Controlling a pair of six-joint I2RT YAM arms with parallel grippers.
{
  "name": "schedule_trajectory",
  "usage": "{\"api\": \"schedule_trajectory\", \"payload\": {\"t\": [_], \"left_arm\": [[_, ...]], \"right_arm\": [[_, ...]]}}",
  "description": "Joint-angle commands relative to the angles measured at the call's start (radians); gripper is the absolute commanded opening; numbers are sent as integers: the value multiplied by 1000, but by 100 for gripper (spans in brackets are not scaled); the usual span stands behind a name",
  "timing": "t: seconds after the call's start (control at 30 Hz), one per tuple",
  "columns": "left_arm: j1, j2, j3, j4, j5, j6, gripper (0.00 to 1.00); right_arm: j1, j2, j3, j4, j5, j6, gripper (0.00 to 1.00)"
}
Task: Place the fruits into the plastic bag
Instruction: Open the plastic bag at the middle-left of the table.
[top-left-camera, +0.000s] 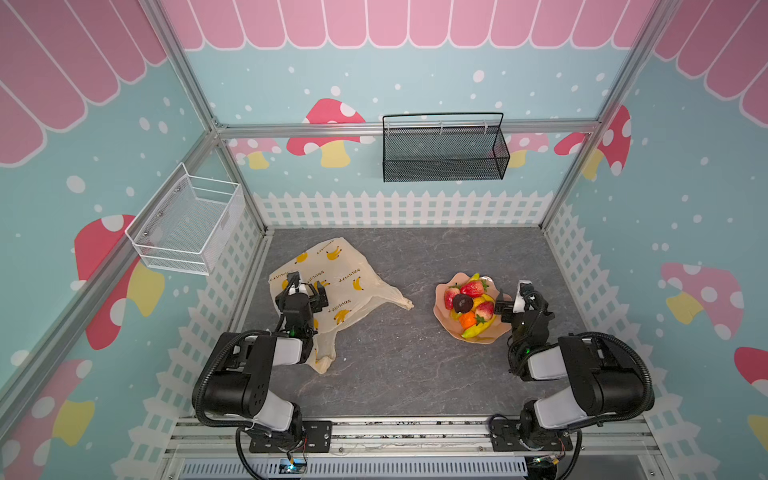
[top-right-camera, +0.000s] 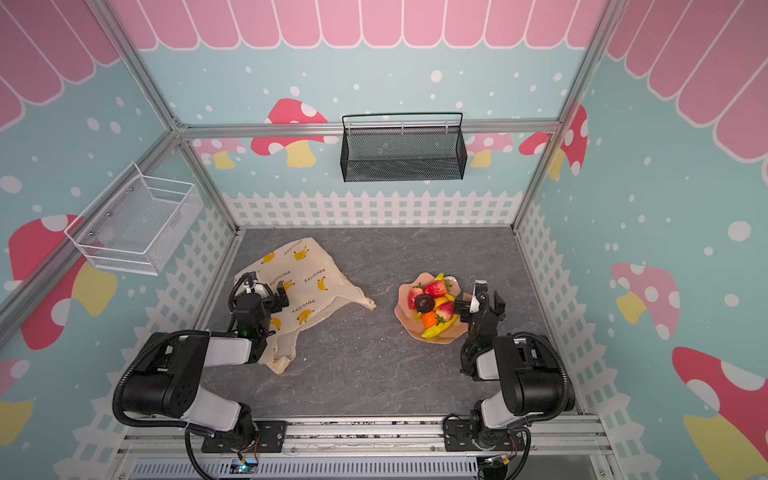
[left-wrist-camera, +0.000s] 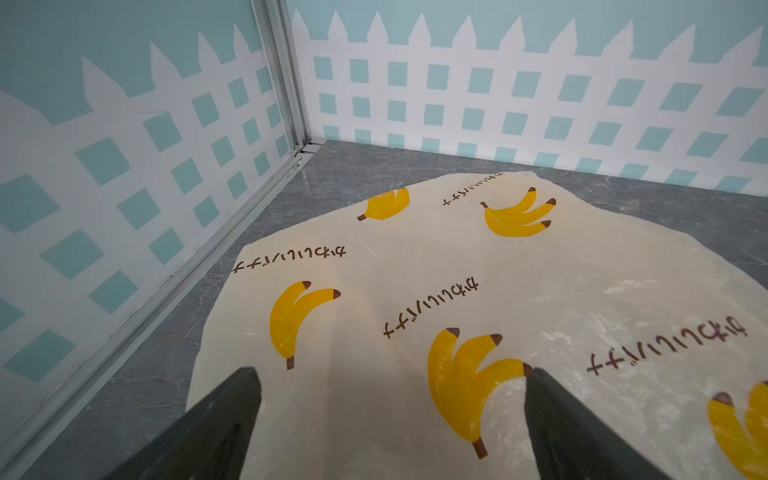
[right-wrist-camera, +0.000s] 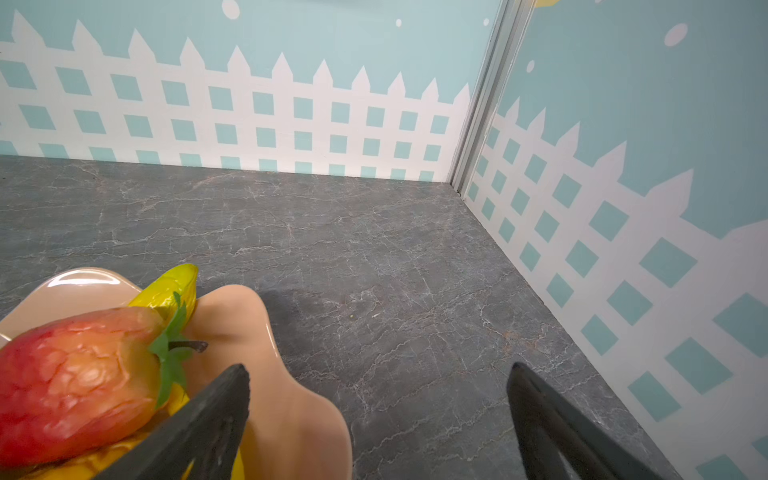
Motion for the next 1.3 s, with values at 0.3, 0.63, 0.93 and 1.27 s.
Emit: {"api": "schedule_trajectory", "payload": {"t": [0.3, 0.63, 0.93, 1.27], "left_arm": [[2, 12, 20, 26, 13, 13, 99], [3, 12, 20, 25, 13, 13, 99], [3, 12, 20, 26, 12, 12, 99], [1, -23, -2, 37, 112, 55, 99]], "right_arm": [[-3, 7, 15, 41, 6, -22, 98], [-4, 8, 15, 41, 6, -21, 98], [-3, 8, 15, 40, 5, -22, 98], [-2, -33, 9, 28, -20, -39, 98]]}}
